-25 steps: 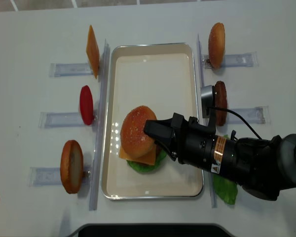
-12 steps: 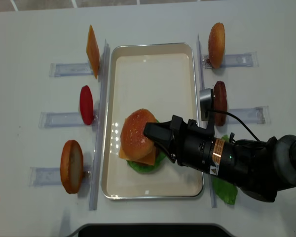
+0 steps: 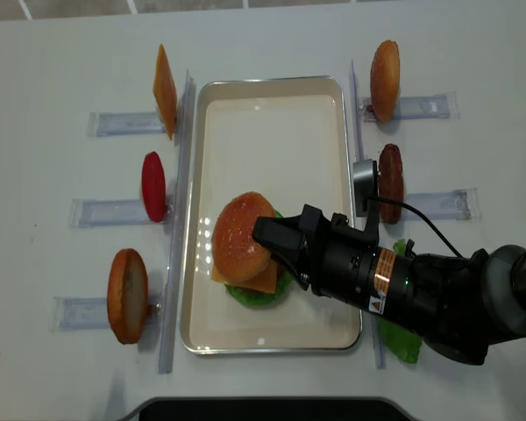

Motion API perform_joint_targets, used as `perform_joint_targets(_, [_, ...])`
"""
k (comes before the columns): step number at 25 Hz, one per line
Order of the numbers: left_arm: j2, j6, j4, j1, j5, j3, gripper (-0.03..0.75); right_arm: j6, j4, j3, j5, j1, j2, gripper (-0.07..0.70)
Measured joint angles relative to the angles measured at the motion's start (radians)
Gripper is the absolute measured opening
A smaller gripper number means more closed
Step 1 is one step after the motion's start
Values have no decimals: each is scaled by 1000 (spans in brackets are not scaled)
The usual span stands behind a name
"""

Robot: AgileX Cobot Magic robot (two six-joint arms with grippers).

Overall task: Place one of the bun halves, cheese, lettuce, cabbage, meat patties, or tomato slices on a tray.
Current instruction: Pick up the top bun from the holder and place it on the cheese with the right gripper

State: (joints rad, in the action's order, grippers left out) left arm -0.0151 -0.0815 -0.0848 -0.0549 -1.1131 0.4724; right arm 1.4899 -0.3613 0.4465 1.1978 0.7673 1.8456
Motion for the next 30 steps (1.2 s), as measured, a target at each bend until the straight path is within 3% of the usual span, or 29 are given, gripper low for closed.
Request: perform_joint_targets(30, [0, 0, 0, 0, 0, 0, -7, -32, 41, 1, 1, 21, 41, 174])
